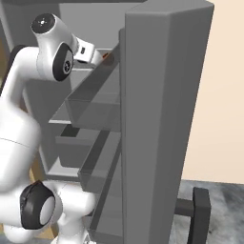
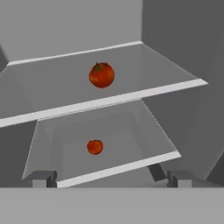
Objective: Place one tomato and one steak in each tupperware on the nearby counter, to pack two identical lunches.
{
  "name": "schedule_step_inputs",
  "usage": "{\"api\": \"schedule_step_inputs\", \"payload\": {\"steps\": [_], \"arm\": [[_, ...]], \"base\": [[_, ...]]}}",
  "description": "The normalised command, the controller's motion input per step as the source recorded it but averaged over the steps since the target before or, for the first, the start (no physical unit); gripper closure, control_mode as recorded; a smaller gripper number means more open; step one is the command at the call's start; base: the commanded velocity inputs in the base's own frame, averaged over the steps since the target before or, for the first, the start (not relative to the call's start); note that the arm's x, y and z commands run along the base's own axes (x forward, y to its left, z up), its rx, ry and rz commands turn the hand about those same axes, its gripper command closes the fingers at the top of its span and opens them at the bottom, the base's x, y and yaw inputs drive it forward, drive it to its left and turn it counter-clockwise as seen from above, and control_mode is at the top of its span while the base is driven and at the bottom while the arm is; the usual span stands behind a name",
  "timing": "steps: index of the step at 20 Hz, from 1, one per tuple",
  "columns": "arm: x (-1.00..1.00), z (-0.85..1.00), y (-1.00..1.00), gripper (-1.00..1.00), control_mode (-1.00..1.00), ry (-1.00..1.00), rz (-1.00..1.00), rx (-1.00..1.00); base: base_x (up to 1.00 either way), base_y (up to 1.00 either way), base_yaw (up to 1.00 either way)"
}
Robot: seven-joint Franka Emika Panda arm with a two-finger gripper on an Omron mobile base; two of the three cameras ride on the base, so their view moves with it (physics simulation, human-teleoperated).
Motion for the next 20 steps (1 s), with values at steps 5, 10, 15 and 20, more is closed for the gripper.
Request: {"api": "schedule_step_inputs", "payload": {"steps": [5, 10, 15, 20], "arm": [[0.42, -0.08, 0.00, -1.00, -1.00, 0.00, 0.00, 0.00], [0.44, -0.08, 0.00, -1.00, -1.00, 0.00, 0.00, 0.00], [0.47, -0.13, 0.00, -1.00, -1.00, 0.00, 0.00, 0.00], [0.49, -0.13, 0.00, -1.00, -1.00, 0.00, 0.00, 0.00]], "base": [[0.00, 0.00, 0.00], [0.00, 0.00, 0.00], [0.00, 0.00, 0.00], [0.00, 0.00, 0.00]]}}
